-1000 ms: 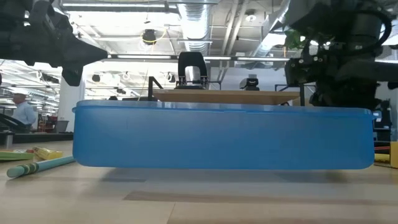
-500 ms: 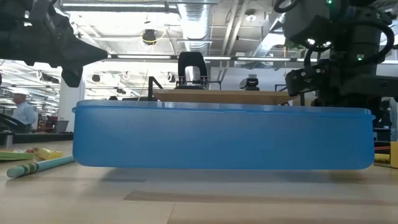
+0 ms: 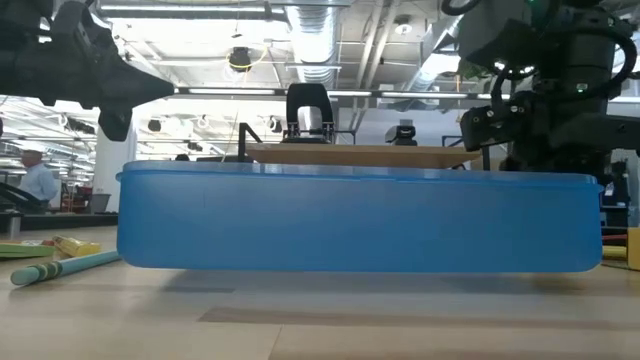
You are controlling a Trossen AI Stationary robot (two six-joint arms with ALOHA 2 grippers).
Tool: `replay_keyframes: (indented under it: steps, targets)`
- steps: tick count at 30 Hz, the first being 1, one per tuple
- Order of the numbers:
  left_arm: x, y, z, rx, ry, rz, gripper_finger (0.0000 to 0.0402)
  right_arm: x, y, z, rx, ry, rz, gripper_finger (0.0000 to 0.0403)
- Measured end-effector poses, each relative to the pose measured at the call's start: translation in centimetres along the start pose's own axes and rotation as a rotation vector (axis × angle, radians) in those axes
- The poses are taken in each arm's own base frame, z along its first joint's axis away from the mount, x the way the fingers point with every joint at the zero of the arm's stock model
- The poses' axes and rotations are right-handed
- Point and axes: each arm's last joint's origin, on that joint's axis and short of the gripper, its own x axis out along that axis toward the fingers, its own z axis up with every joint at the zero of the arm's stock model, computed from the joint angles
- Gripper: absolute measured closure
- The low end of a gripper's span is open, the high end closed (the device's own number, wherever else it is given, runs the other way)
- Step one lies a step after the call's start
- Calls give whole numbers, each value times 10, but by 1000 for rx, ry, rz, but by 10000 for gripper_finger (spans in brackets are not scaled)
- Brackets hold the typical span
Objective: Pack school essentials
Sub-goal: Put the right yellow pen into the blue supply box
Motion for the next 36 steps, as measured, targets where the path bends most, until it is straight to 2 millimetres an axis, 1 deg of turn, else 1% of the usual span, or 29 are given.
replay_keyframes:
  steps: [4,9,13,16,20,24,27,30,36]
  targets:
    - [0,0,0,-6,3,-9,401,-11,2,6,-5,-6,-8,392]
    - [0,-1,0,-16,8,-27,401,-37,3,14,-8,-38,-21,400]
    - [0,-1,0,28,3,-24,401,-57,10,23,-18,-113,10,396]
    - [0,-1,1,43,3,-29,401,-63,14,25,-40,-132,25,394]
    - [0,-1,0,34,6,-36,401,-61,17,22,-120,-106,10,381]
    - [0,-2,0,22,13,-53,401,-52,18,18,-143,-41,-23,346]
    - [0,-2,0,23,15,-57,401,-42,19,17,-125,12,-9,318]
    - [0,-2,0,32,15,-57,401,-30,19,13,-143,70,-32,296]
    - [0,-2,0,34,16,-59,401,-8,17,6,-193,161,-81,269]
